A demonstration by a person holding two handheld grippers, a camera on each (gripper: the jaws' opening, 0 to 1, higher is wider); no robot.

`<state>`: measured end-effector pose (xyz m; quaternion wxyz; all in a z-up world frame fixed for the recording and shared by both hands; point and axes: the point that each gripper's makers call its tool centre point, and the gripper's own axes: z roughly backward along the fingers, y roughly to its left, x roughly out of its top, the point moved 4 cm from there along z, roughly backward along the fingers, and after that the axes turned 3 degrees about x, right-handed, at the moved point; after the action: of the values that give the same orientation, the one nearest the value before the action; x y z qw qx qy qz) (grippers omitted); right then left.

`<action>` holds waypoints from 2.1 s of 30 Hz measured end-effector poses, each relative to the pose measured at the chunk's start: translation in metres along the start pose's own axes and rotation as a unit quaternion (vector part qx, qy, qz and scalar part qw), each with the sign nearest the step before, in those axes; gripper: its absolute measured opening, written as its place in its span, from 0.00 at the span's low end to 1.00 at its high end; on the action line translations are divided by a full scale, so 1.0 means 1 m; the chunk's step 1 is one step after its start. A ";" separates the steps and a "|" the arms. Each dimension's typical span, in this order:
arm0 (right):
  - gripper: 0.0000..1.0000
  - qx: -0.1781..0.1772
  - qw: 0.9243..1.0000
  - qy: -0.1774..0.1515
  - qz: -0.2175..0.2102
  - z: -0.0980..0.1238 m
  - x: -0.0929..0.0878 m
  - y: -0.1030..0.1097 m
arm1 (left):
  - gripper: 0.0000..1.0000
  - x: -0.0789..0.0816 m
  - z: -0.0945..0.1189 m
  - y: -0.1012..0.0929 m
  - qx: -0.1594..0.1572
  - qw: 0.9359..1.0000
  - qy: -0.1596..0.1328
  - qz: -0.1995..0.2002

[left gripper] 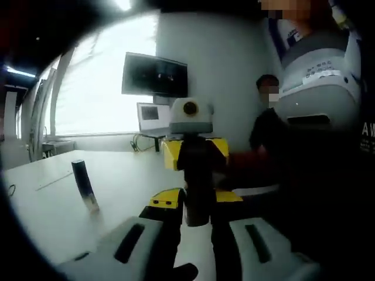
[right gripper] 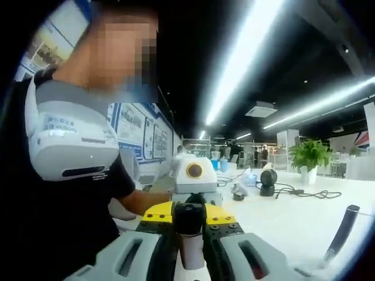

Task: Pick up cosmetic bottle twist off cap place on table pick up cap screw tight cap place on table

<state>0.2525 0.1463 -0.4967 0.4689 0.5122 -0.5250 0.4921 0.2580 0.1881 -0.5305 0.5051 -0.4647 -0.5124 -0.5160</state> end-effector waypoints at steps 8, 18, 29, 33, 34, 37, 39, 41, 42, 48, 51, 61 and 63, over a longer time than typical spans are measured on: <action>0.16 -0.048 0.998 -0.028 0.001 0.006 0.004 -0.012 | 0.09 -0.001 0.010 0.011 0.057 0.998 -0.016 0.004; 0.18 -0.108 0.992 -0.061 0.022 0.011 0.014 -0.017 | 0.09 -0.001 0.013 0.025 0.146 0.989 -0.030 0.007; 0.18 -0.189 0.980 -0.065 0.026 0.014 0.009 -0.030 | 0.09 0.007 0.018 0.036 0.246 0.969 -0.032 -0.008; 0.18 -0.212 0.975 -0.064 0.032 0.011 0.008 -0.030 | 0.09 0.006 0.019 0.039 0.280 0.959 -0.035 -0.011; 0.19 -0.221 0.973 -0.062 0.034 0.010 0.008 -0.031 | 0.09 0.006 0.019 0.040 0.288 0.957 -0.037 -0.011; 0.19 -0.240 0.968 -0.056 0.044 0.007 0.008 -0.032 | 0.09 0.006 0.019 0.040 0.301 0.953 -0.040 -0.013; 0.19 -0.246 0.966 -0.061 0.044 0.005 0.009 -0.031 | 0.09 0.006 0.018 0.041 0.315 0.948 -0.038 -0.017; 0.20 -0.260 0.962 -0.063 0.053 0.005 0.011 -0.032 | 0.09 0.007 0.019 0.043 0.331 0.943 -0.039 -0.023; 0.20 -0.279 0.956 -0.061 0.065 0.006 0.013 -0.035 | 0.09 0.008 0.019 0.043 0.334 0.941 -0.040 -0.023; 0.20 -0.308 0.946 -0.061 0.078 0.001 0.016 -0.035 | 0.09 0.011 0.018 0.048 0.386 0.920 -0.029 -0.052; 0.20 -0.326 0.940 -0.062 0.083 0.001 0.016 -0.037 | 0.09 0.011 0.018 0.049 0.400 0.915 -0.036 -0.046; 0.20 -0.363 0.925 -0.044 0.103 -0.006 0.013 -0.043 | 0.09 0.005 0.017 0.053 0.444 0.894 -0.036 -0.047; 0.20 -0.371 0.921 -0.041 0.108 -0.007 0.011 -0.045 | 0.09 0.006 0.016 0.052 0.448 0.891 -0.032 -0.059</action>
<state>0.2966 0.1531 -0.4836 0.5477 0.2614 -0.7409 0.2878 0.3090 0.2058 -0.5206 0.6118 -0.1738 -0.7317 -0.2452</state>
